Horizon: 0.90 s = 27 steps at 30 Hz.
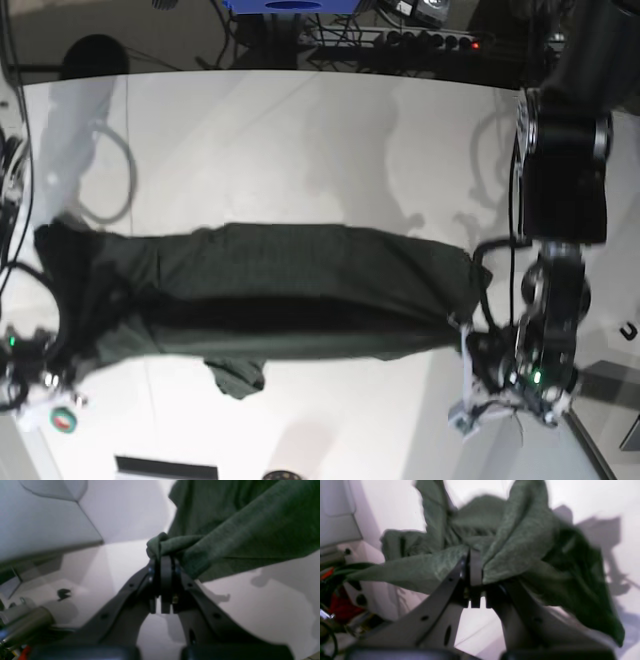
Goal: Layout the t-shirt on the table in an organized manner, then fold the t-shirt properly
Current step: 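Swing the lifted shirt up and lay it flat with both grippers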
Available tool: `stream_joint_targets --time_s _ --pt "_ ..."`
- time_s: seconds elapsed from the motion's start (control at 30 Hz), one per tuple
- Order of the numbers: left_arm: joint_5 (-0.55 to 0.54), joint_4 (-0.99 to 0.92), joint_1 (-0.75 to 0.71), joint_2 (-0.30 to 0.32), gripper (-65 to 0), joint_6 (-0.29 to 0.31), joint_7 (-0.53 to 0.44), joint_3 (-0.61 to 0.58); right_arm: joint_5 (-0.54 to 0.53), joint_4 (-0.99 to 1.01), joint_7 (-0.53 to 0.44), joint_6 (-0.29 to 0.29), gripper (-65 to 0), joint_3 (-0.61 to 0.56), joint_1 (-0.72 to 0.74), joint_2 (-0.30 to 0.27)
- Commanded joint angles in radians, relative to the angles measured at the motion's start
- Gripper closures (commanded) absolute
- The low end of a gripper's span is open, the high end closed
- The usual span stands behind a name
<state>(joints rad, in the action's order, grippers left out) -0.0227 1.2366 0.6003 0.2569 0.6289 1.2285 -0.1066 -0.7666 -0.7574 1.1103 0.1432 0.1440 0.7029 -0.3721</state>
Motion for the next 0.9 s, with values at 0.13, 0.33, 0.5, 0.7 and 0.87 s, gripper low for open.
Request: stream_joint_targets --time_s 0.13,0.33,0.5,0.7,0.87 --pt "0.005 -0.151 0.232 -0.029 0.0 -0.008 -0.051 0.006 -0.008 -0.006 -0.103 0.003 -0.5 -0.059 0.203 -0.058" --pt "0.005 -0.225 0.479 -0.072 0.0 -0.088 -0.102 0.008 -0.011 -0.007 -0.101 0.003 -0.5 -0.059 0.415 -0.095" --pt "0.002 -0.212 0.648 -0.089 0.0 -0.091 -0.080 0.011 -0.014 -0.087 -0.011 0.005 -0.3 -0.053 0.565 -0.127" --pt "0.004 0.102 0.545 -0.049 0.0 -0.085 0.076 0.040 -0.032 -0.402 0.189 0.005 -0.2 0.073 0.450 -0.149" --pt "0.004 0.338 0.254 0.035 0.0 -0.083 0.112 0.103 -0.087 -0.491 0.208 0.005 -0.2 0.205 0.105 -0.172"
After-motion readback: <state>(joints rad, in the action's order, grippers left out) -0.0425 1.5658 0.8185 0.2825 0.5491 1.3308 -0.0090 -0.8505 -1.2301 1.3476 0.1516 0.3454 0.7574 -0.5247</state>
